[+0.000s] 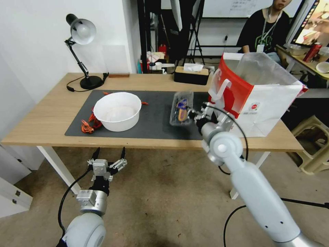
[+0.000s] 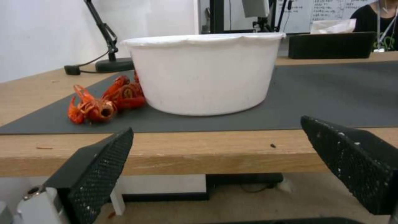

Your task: Close the takeout container lid, then place the container into the takeout bag.

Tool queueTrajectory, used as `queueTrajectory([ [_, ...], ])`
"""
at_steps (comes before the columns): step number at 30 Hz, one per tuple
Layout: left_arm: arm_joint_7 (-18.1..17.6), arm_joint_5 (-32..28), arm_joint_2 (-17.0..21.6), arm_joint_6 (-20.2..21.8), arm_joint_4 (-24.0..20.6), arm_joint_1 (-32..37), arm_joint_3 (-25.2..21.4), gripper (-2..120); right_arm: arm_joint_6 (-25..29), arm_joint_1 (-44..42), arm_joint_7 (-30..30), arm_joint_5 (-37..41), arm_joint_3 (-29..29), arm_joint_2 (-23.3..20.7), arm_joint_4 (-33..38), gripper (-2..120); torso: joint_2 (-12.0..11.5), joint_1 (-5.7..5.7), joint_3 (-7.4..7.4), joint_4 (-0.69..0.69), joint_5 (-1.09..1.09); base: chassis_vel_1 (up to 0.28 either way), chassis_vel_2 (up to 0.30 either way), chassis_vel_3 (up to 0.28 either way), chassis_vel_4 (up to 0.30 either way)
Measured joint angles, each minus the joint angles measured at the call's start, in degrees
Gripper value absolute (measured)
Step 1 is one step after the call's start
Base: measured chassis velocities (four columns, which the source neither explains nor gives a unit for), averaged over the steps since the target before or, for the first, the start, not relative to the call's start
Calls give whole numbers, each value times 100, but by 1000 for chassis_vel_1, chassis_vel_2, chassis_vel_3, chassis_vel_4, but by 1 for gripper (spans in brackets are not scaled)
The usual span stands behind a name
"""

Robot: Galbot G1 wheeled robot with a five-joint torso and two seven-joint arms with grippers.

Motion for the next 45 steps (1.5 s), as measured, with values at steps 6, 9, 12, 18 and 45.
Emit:
queueTrajectory([
  [6,1,-9,-11,0,1,-7,-3,100,-77,318,49,203,350,-164,311,0,0,0,0,0,-1,0,0,0,0],
  [9,1,-4,-40,0,2,-19,5,100,-139,772,151,81,901,-413,388,0,0,0,0,1,0,0,0,0,0],
  [12,2,-1,-47,0,0,-27,19,100,-148,927,168,-245,1221,-586,254,0,0,0,0,-1,2,0,0,0,0],
  [18,5,2,-52,0,-3,-57,51,100,-203,1068,306,-471,1617,-920,11,0,0,0,0,-1,0,0,0,0,0],
  [45,6,-5,-41,-21,-65,-83,62,100,617,378,-1051,-828,1796,-1171,194,78,1,0,0,0,-1,0,0,0,0],
])
